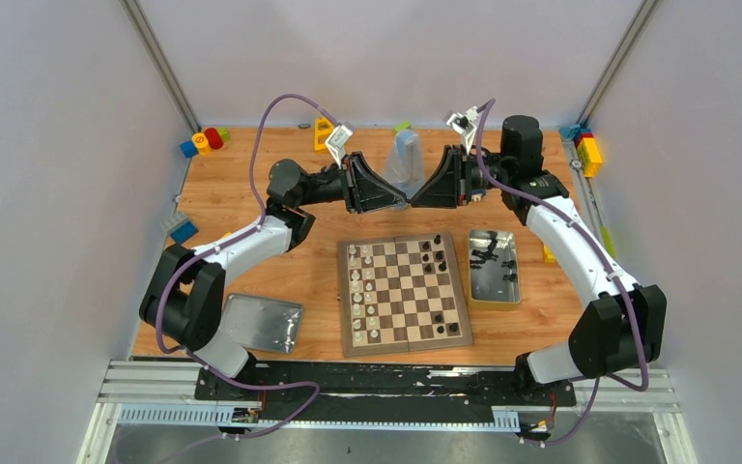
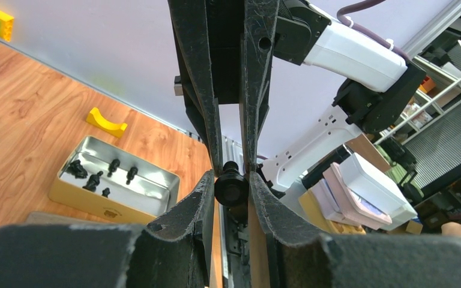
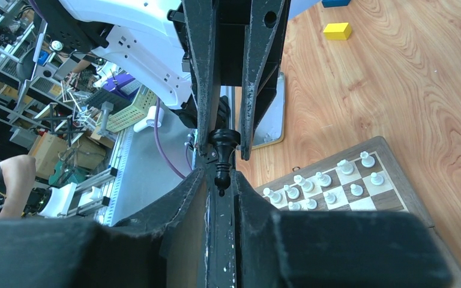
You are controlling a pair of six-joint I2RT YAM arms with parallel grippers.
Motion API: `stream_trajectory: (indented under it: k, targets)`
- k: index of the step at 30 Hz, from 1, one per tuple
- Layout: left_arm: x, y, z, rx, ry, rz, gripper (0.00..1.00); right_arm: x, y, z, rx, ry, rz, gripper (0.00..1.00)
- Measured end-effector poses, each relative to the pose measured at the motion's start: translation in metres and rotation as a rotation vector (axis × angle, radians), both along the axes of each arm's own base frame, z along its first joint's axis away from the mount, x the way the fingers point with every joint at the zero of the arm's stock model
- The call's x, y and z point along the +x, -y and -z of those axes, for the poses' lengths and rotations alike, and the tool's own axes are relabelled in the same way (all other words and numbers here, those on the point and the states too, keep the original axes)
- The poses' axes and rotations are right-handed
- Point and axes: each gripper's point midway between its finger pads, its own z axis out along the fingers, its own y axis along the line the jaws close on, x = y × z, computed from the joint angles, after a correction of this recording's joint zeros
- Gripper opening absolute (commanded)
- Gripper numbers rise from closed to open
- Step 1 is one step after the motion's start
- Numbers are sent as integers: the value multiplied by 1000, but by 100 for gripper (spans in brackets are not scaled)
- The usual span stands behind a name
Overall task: Set up the chess pieces on the board
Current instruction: Place the chess piece on the chessboard.
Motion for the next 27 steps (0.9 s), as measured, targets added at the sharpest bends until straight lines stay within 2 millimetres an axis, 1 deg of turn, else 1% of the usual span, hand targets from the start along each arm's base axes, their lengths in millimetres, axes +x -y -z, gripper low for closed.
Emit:
stream_trajectory:
  k: [2, 5, 10, 14, 18, 19, 20, 21, 22, 24, 25, 26, 27]
  targets:
    - [0, 0, 0, -1, 1, -2, 5, 0, 0, 0, 0, -1, 0, 22]
    - [0, 0, 0, -1, 4, -3, 5, 1, 0, 1, -1, -2, 1, 19]
    - [1, 0, 0, -1, 6, -3, 6, 2, -1, 2, -3, -5, 5, 8]
    - [1, 0, 0, -1, 14, -5, 10, 2, -1, 2, -4, -5, 7, 0]
    - [2, 1, 2, 4, 31, -11, 21, 3, 0, 3, -7, -3, 14, 0]
    - [3, 1, 4, 8, 38, -14, 26, 4, 0, 4, -10, -3, 18, 0]
    - [3, 1, 5, 14, 44, -17, 29, 5, 0, 6, -14, 0, 23, 0]
    - [3, 1, 7, 25, 51, -22, 34, 6, 0, 7, -19, 0, 28, 0]
    - [3, 1, 9, 34, 60, -25, 37, 6, 1, 9, -25, 0, 32, 0]
    - [3, 2, 14, 60, 80, -33, 49, 6, 2, 14, -43, 3, 40, 0]
    - [4, 2, 18, 79, 91, -41, 52, 5, 2, 15, -50, 8, 42, 0]
    - [3, 2, 22, 99, 102, -45, 59, 6, 3, 17, -63, 21, 48, 0]
    - [4, 1, 27, 120, 113, -52, 63, 5, 4, 19, -73, 33, 53, 0]
